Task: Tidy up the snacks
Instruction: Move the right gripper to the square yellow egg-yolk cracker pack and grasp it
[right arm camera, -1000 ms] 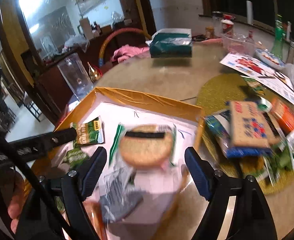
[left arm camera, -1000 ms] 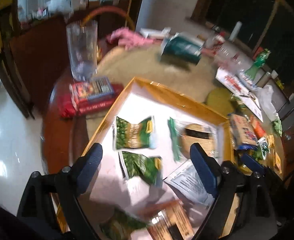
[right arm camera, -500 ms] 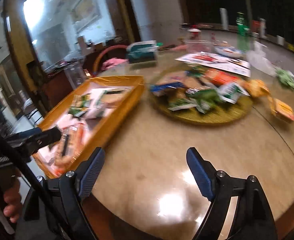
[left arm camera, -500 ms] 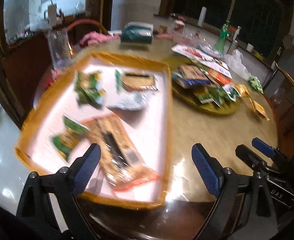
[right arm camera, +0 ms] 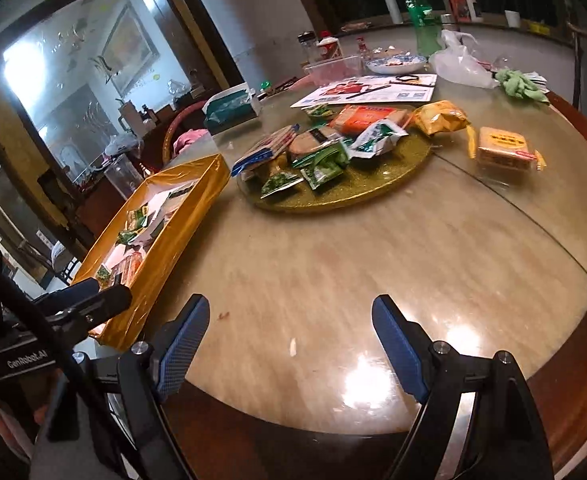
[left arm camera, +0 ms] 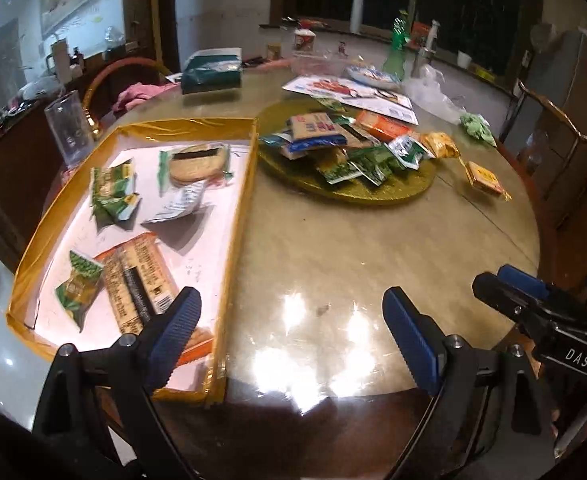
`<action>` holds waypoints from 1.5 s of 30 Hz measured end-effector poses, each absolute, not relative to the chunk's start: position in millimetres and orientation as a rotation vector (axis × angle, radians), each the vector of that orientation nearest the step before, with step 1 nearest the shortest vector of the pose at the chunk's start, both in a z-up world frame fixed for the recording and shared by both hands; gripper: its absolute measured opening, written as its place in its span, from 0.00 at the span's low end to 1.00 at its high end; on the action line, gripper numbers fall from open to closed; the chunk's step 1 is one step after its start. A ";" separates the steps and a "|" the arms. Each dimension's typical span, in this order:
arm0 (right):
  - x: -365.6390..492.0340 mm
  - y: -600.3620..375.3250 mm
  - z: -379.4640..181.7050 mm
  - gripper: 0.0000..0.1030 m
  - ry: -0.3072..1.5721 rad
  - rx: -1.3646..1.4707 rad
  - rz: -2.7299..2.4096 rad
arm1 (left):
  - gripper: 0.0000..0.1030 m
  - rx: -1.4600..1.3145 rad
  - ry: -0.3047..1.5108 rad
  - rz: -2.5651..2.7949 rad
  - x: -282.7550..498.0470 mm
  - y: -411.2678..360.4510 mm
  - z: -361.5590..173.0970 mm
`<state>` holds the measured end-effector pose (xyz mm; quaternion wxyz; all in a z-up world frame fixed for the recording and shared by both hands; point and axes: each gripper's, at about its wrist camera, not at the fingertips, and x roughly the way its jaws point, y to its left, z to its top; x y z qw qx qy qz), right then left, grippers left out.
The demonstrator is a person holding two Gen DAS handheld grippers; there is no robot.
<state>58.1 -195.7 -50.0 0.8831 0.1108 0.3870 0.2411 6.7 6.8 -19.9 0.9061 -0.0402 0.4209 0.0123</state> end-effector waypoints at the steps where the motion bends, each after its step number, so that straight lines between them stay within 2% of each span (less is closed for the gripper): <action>1: 59.5 -197.6 -49.9 0.81 0.805 0.239 0.506 | 0.89 -0.075 0.888 -0.005 11.8 3.0 -20.6; 14: 116.5 -247.5 -54.9 0.82 0.841 0.363 0.490 | 0.89 -0.128 0.936 -0.095 52.9 -11.4 -20.3; 21: 177.4 -283.4 -53.1 0.82 0.869 0.290 0.414 | 0.88 -0.118 0.943 -0.117 61.8 -15.0 -23.6; 25: 222.5 -309.3 -50.1 0.82 0.898 0.246 0.359 | 0.84 -0.149 0.971 -0.147 71.2 -14.5 -28.5; 35: 317.0 -327.5 -67.1 0.82 1.006 0.174 0.318 | 0.84 -0.158 0.971 -0.153 75.4 -13.0 -28.9; 39: 314.6 -335.2 -79.6 0.82 1.037 0.209 0.306 | 0.84 -0.165 0.975 -0.170 76.3 -11.1 -30.3; 45: 254.8 -328.4 -81.8 0.83 1.007 0.204 0.346 | 0.84 -0.178 1.002 -0.181 87.2 -12.5 -34.8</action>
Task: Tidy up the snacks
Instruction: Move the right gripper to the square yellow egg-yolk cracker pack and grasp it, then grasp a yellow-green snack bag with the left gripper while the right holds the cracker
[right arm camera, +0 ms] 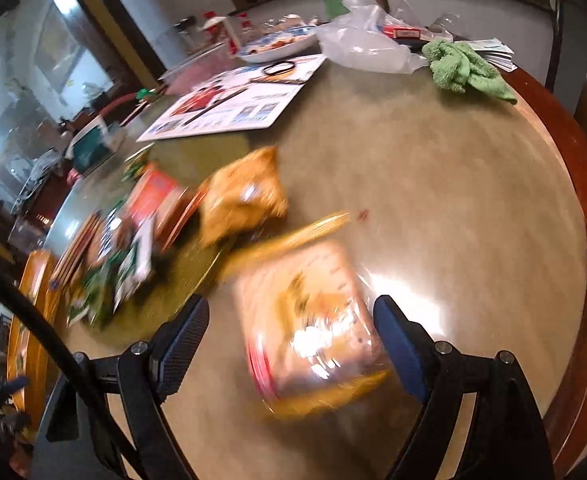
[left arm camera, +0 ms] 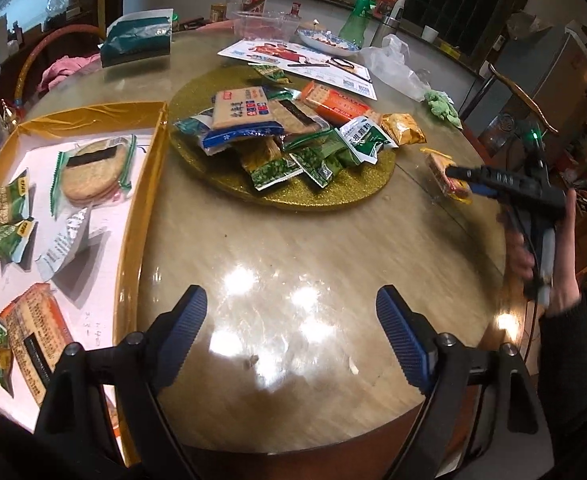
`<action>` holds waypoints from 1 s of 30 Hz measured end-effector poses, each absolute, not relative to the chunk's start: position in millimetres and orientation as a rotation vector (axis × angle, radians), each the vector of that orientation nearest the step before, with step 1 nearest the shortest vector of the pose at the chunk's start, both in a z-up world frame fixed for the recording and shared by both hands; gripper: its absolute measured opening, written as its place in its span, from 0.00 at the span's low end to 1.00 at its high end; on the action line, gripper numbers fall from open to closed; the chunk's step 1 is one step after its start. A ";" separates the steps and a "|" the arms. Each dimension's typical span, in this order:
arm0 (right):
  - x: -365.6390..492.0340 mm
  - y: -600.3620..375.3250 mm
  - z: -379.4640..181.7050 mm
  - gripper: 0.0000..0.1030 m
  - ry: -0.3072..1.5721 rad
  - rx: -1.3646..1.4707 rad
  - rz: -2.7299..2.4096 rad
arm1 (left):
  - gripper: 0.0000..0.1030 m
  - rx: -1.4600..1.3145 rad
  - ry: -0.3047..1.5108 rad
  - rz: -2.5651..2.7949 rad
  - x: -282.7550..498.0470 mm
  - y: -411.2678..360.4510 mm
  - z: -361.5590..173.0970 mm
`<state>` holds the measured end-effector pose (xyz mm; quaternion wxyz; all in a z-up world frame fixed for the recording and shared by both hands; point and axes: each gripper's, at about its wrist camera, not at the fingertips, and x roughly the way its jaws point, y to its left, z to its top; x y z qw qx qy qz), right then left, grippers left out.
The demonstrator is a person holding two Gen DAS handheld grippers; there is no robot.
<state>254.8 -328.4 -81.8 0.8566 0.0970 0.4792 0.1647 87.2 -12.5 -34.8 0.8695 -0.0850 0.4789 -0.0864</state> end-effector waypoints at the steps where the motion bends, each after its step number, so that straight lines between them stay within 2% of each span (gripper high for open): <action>1: 252.9 -325.7 -83.1 0.83 1.012 0.199 0.325 | 0.84 -0.176 1.005 -0.179 89.3 -13.8 -34.9; 9: 261.9 -313.5 -87.3 0.83 0.999 0.172 0.108 | 0.84 -0.150 1.004 -0.172 85.9 -23.1 -29.8; 10: 259.5 -311.8 -87.9 0.82 0.997 0.161 0.089 | 0.84 -0.147 1.006 -0.174 86.4 -24.2 -29.6; 12: 246.2 -306.7 -87.2 0.69 0.982 0.139 0.055 | 0.84 -0.143 1.008 -0.184 89.2 -27.2 -29.3; 18: 196.0 -289.1 -85.6 0.68 0.948 0.206 0.126 | 0.84 -0.140 1.016 -0.176 119.5 -26.4 -31.6; 21: 170.5 -276.9 -85.1 0.68 0.939 0.256 0.207 | 0.76 -0.211 1.072 -0.124 154.1 -9.7 -41.7; 22: 163.1 -272.7 -84.8 0.68 0.937 0.266 0.226 | 0.70 -0.225 1.085 -0.096 164.8 -5.4 -44.7; 30: 138.5 -251.1 -85.0 0.68 0.910 0.244 0.283 | 0.66 -0.252 1.095 -0.015 213.0 -5.5 -53.4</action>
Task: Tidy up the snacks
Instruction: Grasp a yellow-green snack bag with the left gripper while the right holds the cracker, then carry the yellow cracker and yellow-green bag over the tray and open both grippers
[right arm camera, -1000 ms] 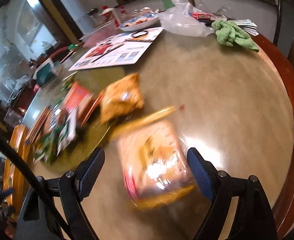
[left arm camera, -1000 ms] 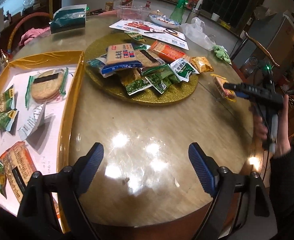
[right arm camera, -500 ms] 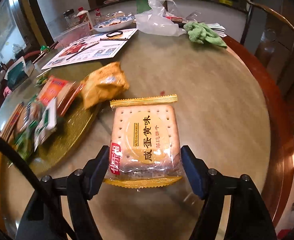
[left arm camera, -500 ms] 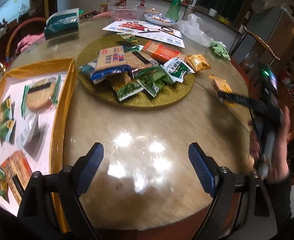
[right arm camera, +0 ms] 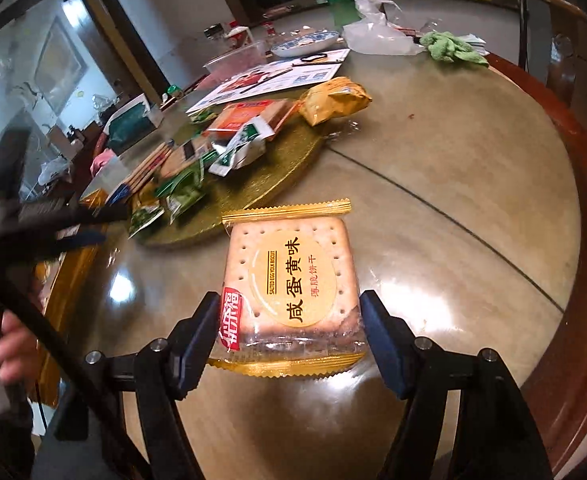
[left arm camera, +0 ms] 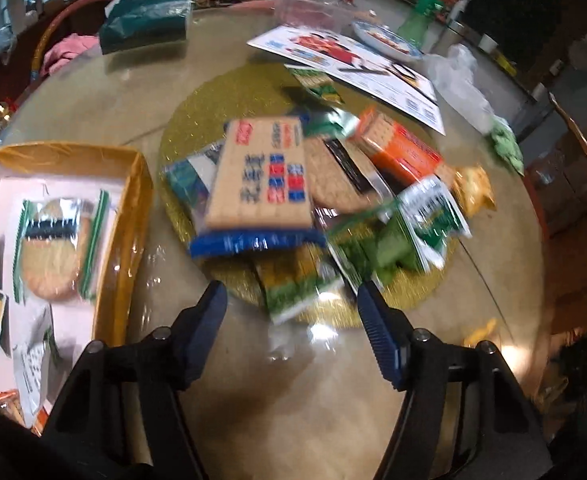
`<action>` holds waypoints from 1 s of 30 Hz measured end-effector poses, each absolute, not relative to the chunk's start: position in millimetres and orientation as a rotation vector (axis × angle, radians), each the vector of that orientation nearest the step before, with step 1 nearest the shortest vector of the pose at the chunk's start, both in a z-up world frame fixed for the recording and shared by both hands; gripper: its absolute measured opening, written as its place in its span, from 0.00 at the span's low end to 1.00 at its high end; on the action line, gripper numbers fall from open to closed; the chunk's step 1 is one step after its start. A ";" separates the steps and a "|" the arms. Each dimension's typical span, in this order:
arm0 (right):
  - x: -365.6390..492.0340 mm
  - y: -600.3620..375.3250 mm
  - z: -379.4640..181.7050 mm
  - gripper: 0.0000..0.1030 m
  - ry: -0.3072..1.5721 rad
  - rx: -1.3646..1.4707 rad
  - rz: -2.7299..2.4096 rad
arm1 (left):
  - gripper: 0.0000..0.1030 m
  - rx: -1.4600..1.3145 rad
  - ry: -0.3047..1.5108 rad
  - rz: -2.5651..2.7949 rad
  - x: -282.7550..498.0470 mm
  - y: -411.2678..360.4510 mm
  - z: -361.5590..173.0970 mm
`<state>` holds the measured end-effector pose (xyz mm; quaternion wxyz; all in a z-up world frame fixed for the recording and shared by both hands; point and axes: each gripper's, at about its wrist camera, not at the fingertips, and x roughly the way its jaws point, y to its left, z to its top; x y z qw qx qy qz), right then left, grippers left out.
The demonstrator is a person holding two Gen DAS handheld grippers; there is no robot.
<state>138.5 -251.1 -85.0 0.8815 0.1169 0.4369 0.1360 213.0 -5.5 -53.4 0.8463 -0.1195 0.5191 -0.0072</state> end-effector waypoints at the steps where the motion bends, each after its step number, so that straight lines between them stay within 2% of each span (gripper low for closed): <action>1: 137.8 -250.4 -85.2 0.68 0.908 0.239 0.283 | 0.61 -0.256 1.105 -0.007 218.5 -6.2 -56.4; 2: 137.8 -250.8 -85.6 0.68 0.907 0.238 0.283 | 0.52 -0.251 1.119 0.005 223.2 -6.3 -60.2; 4: 136.1 -250.8 -86.1 0.68 0.904 0.238 0.285 | 0.41 -0.246 1.160 0.034 233.0 -5.9 -70.3; 8: 133.5 -250.9 -86.9 0.68 0.899 0.238 0.285 | 0.33 -0.216 1.154 0.036 225.0 -8.0 -67.2; 17: 117.3 -236.6 -86.0 0.68 0.898 0.177 0.296 | 0.32 -0.152 1.205 -0.168 102.1 -31.6 -67.6; 21: 102.3 -227.9 -85.7 0.68 0.899 0.193 0.375 | 0.33 -0.071 1.151 -0.178 52.1 -28.5 -66.5; 24: 91.6 -221.4 -85.6 0.68 0.901 0.196 0.400 | 0.43 0.020 1.113 -0.134 43.4 -32.1 -66.8; 30: 81.4 -208.9 -83.7 0.67 0.921 0.123 0.336 | 0.47 0.041 1.067 -0.061 57.3 -29.1 -75.1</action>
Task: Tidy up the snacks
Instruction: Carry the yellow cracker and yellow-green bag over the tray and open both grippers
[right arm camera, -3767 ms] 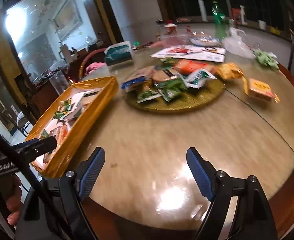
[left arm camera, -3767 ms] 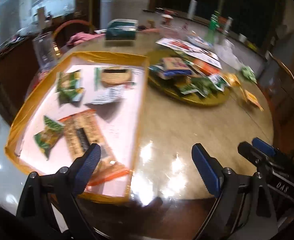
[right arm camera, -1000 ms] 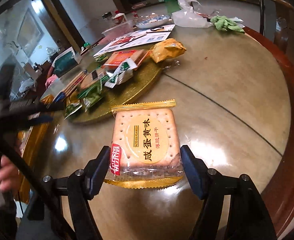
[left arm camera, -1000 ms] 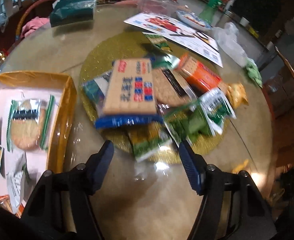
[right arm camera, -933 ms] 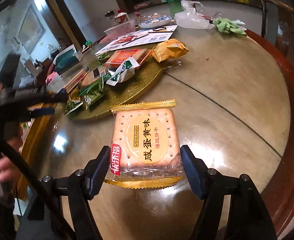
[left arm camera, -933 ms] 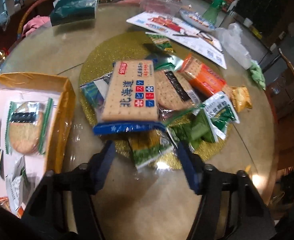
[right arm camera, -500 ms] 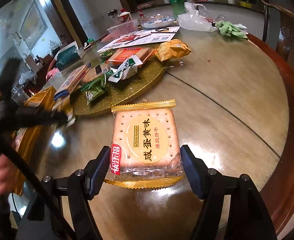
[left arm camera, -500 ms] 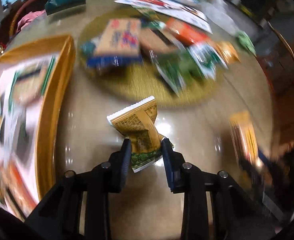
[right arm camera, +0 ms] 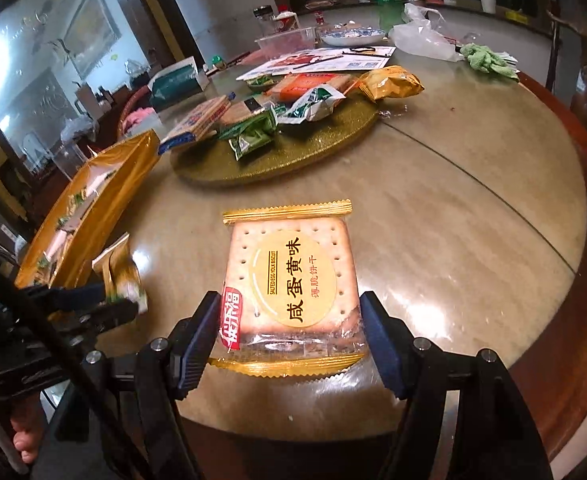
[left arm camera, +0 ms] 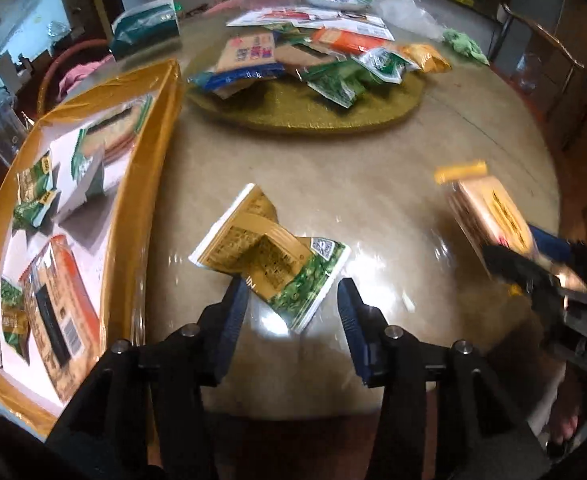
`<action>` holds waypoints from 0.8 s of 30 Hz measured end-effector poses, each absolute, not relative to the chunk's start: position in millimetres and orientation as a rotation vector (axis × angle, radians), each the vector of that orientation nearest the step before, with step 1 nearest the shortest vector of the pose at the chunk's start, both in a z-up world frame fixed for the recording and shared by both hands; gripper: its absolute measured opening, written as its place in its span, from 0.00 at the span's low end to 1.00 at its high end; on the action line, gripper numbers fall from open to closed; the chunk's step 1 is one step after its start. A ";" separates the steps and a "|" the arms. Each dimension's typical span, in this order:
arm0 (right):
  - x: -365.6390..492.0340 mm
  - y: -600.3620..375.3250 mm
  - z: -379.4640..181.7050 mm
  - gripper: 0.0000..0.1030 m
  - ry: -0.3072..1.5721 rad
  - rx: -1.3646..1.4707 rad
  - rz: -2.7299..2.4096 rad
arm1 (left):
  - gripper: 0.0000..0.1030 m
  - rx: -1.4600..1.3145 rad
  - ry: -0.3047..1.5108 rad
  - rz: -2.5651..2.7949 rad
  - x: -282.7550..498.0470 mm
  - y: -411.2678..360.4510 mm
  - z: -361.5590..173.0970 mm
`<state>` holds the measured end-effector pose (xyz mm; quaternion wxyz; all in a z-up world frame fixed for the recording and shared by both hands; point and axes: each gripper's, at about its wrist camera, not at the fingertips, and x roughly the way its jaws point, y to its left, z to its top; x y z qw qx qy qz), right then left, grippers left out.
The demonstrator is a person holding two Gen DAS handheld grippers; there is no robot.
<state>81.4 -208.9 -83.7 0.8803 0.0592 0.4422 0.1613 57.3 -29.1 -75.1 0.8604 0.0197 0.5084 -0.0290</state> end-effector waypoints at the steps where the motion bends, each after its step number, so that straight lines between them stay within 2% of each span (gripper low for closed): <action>1: 79.8 -207.0 -83.7 0.67 0.922 0.105 0.320 | 0.47 0.036 1.068 -0.062 59.5 -27.7 -75.3; 4: 74.3 -205.0 -84.8 0.67 0.925 0.082 0.299 | 0.37 0.017 1.054 -0.068 59.1 -21.3 -74.5; 9: 67.5 -207.4 -85.0 0.67 0.931 0.090 0.291 | 0.38 -0.070 1.058 -0.162 40.2 -10.3 -70.1; 10: 66.7 -207.2 -85.2 0.67 0.931 0.088 0.291 | 0.41 -0.079 1.058 -0.166 34.8 -9.5 -68.9; 11: 66.3 -207.6 -85.5 0.67 0.930 0.087 0.290 | 0.52 -0.083 1.058 -0.165 30.7 -9.2 -67.3; 12: 66.2 -206.8 -85.3 0.67 0.930 0.086 0.289 | 0.59 -0.089 1.057 -0.157 28.6 -8.9 -64.4; 18: 64.7 -206.1 -85.4 0.67 0.928 0.086 0.286 | 0.63 -0.099 1.062 -0.115 41.3 -13.6 -55.1; 19: 64.9 -206.7 -85.4 0.67 0.928 0.091 0.290 | 0.62 -0.091 1.087 -0.083 47.9 -14.0 -58.7; 21: 64.9 -207.1 -85.1 0.67 0.930 0.098 0.295 | 0.42 -0.100 1.112 -0.066 54.8 -11.6 -65.7; 24: 64.2 -206.0 -85.3 0.67 0.924 0.086 0.300 | 0.35 -0.092 1.109 -0.070 56.6 -13.6 -67.1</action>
